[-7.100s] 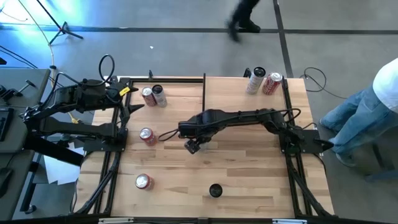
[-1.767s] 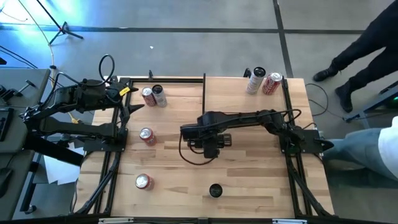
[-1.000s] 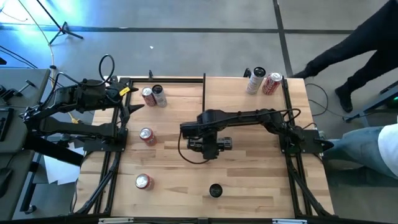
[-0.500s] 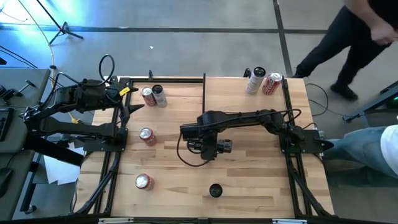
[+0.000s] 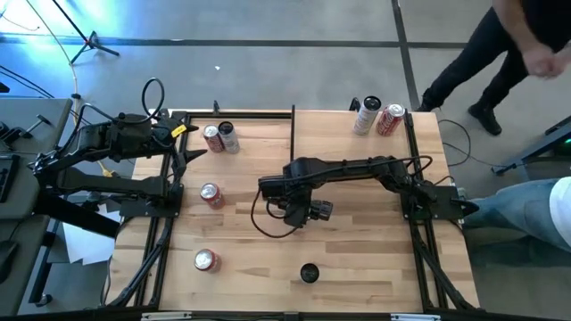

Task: Place canned beverage on shelf
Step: Put the white soda can on the shelf

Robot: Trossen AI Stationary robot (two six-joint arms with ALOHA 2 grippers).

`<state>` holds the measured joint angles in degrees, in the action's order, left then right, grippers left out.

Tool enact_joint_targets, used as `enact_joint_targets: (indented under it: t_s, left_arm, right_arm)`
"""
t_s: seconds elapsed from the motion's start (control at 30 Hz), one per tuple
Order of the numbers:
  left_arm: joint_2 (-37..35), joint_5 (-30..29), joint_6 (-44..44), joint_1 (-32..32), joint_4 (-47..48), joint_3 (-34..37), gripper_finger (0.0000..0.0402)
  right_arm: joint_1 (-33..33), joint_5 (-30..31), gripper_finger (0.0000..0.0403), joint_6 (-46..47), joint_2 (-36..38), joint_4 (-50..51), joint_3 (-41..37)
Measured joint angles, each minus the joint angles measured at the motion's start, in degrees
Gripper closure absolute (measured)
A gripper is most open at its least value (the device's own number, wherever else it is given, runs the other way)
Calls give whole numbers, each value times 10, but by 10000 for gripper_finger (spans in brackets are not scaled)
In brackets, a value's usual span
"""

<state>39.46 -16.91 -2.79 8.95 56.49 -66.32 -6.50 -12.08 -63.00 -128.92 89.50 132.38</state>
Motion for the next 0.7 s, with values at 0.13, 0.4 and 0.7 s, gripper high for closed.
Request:
enact_joint_targets:
  t_s: [0.13, 0.4, 0.7]
  left_arm:
    - [0, 0, 0, 0, 0, 0, 67]
    - [0, 0, 0, 0, 0, 0, 67]
    - [0, 0, 0, 0, 0, 0, 67]
  right_arm:
    - [0, 0, 152, 30, 0, -1, 0]
    - [0, 0, 152, 31, 0, 3, 0]
    - [-5, -2, 152, 90, 0, 3, 0]
